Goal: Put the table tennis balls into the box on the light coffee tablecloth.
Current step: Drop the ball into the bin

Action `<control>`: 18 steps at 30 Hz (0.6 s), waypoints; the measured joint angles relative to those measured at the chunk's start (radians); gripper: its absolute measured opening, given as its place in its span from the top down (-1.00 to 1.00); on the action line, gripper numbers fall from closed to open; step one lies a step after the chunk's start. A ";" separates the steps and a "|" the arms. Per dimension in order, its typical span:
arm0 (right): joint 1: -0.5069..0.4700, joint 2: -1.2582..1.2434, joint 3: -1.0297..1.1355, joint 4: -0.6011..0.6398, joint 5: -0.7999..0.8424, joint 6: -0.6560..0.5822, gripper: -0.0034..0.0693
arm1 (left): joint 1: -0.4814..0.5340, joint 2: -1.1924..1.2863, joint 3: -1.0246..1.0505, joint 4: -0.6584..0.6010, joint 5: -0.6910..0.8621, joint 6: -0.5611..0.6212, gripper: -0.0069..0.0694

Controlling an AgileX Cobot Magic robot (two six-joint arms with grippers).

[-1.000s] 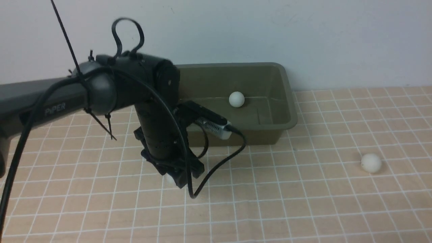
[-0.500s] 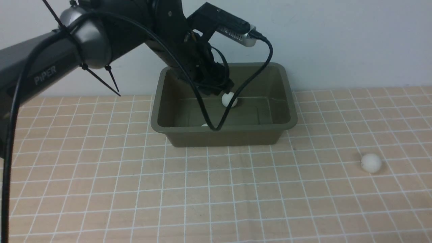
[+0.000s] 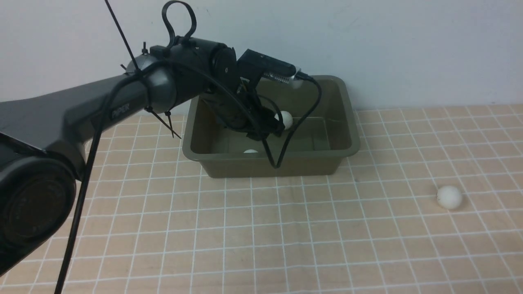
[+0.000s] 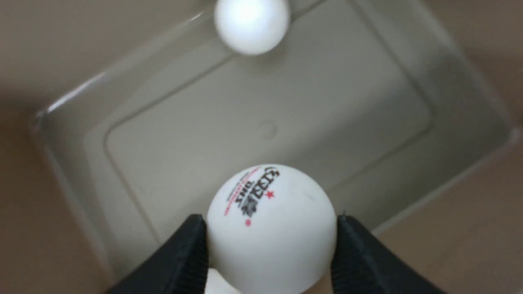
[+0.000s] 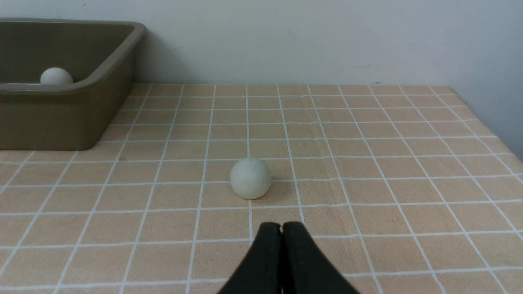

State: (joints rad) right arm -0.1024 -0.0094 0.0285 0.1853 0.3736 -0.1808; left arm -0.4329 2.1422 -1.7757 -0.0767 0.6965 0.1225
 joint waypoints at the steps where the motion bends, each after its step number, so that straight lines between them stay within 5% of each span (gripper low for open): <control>1: 0.000 0.000 0.000 0.000 0.000 0.000 0.96 | 0.002 0.001 0.000 -0.001 0.000 0.000 0.00; 18: 0.000 0.000 0.000 0.000 0.000 0.000 0.96 | 0.008 0.001 0.000 0.000 0.001 -0.007 -0.16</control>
State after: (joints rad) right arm -0.1024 -0.0094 0.0285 0.1853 0.3736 -0.1808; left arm -0.4251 2.1431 -1.7757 -0.0767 0.6977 0.1154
